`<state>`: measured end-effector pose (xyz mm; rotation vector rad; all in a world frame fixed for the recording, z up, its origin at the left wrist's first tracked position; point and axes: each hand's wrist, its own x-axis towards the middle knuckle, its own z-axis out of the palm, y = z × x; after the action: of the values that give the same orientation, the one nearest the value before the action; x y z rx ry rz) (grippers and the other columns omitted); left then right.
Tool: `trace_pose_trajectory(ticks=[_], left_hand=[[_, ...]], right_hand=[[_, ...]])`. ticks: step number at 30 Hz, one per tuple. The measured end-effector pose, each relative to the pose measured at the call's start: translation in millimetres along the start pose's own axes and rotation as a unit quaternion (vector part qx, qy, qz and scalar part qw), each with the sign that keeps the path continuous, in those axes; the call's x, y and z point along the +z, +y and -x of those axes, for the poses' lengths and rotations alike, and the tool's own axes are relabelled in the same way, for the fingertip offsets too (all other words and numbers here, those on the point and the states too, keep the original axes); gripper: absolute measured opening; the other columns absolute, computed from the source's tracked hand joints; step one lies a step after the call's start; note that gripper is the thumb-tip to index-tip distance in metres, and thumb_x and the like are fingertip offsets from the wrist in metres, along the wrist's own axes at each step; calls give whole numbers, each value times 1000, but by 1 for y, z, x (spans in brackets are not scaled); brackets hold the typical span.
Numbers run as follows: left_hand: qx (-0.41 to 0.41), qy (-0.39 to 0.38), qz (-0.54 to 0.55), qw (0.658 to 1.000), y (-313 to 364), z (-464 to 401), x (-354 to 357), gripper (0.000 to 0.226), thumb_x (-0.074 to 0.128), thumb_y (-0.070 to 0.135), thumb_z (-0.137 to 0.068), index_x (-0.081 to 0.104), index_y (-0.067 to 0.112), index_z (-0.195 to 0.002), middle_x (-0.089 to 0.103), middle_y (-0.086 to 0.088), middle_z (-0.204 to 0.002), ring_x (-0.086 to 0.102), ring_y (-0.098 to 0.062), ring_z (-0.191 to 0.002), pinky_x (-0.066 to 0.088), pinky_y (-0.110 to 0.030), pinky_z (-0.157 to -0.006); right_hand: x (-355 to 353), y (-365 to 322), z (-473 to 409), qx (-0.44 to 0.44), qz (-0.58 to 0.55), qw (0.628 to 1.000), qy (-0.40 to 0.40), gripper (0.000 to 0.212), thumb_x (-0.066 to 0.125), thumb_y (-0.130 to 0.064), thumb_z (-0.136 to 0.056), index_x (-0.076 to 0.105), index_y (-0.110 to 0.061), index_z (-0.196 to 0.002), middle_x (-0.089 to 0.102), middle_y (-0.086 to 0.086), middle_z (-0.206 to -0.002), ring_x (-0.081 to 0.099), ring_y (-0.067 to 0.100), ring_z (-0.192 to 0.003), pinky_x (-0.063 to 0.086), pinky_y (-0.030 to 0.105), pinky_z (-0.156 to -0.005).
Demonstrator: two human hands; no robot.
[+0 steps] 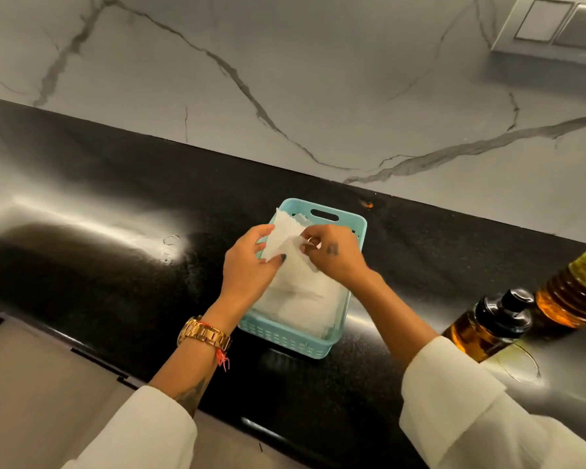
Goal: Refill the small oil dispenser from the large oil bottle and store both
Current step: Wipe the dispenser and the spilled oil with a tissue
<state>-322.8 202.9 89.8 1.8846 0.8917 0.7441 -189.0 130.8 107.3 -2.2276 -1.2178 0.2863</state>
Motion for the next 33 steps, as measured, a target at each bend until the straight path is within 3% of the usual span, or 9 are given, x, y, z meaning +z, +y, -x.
trace_pose_trajectory(ticks=[3, 8, 11, 14, 16, 20, 25, 29, 33], left_hand=[[47, -41, -30, 998, 5, 0, 8, 54, 73, 27, -78, 51, 24, -127, 56, 2, -129, 53, -14, -111, 49, -34, -92], [108, 1, 6, 994, 36, 2, 24, 27, 60, 25, -88, 63, 19, -114, 65, 3, -112, 55, -5, -93, 43, -3, -75], [133, 9, 32, 991, 57, 5, 35, 25, 58, 22, -89, 64, 17, -112, 67, 1, -107, 60, -9, -89, 50, -16, -78], [135, -25, 102, 985, 79, 10, 47, 26, 57, 24, -89, 61, 23, -114, 64, 13, -104, 61, -4, -90, 52, -14, -77], [117, -73, 157, 978, 96, 18, 61, 27, 56, 27, -89, 58, 29, -116, 64, 16, -105, 61, -2, -94, 53, -16, -78], [42, -144, 298, 943, 134, 39, 94, 23, 52, 18, -91, 59, 25, -112, 65, -1, -111, 62, -23, -102, 57, -26, -76], [-18, -231, 389, 892, 169, 61, 129, 28, 56, 25, -87, 63, 22, -114, 67, -4, -110, 64, -19, -100, 57, -30, -75], [-8, -217, 371, 903, 180, 73, 152, 21, 56, 14, -88, 68, 21, -104, 71, 2, -99, 67, -13, -92, 57, -27, -71], [-1, -210, 350, 913, 184, 80, 170, 19, 61, 7, -84, 70, 15, -99, 71, -2, -99, 66, -17, -95, 57, -28, -75]], right_hand=[[-31, 2, 9, 9, -87, 995, 42, 22, 62, -17, -87, 69, -12, -107, 68, 4, -98, 59, 15, -82, 46, 21, -76], [-71, 10, 30, 42, -273, 960, 56, 13, 62, -16, -87, 68, -21, -98, 66, 4, -89, 64, 21, -86, 57, 32, -73], [-95, 19, 49, 35, -386, 920, 52, 22, 57, -7, -90, 66, -24, -100, 68, 5, -91, 66, 18, -86, 59, 37, -70], [-116, 29, 68, 32, -465, 883, 55, 31, 50, 1, -91, 66, -19, -107, 68, 5, -101, 66, 17, -92, 59, 34, -71], [-129, 35, 81, 38, -479, 874, 71, 36, 45, 7, -91, 69, -18, -98, 70, 2, -98, 66, 16, -90, 59, 31, -70], [-150, 51, 106, 51, -468, 874, 119, 35, 50, 6, -88, 72, -20, -83, 72, -4, -83, 68, 11, -81, 57, 23, -70], [-167, 79, 131, 75, -463, 875, 123, 19, 61, -9, -85, 73, -23, -91, 70, 1, -101, 65, 16, -98, 52, 29, -86], [-176, 96, 150, 79, -432, 888, 136, 13, 62, -24, -84, 72, -21, -93, 61, 3, -112, 57, 20, -104, 47, 27, -80], [-181, 115, 161, 106, -420, 884, 176, 12, 67, -18, -81, 71, -20, -91, 49, -6, -131, 48, 16, -118, 48, 33, -89]])
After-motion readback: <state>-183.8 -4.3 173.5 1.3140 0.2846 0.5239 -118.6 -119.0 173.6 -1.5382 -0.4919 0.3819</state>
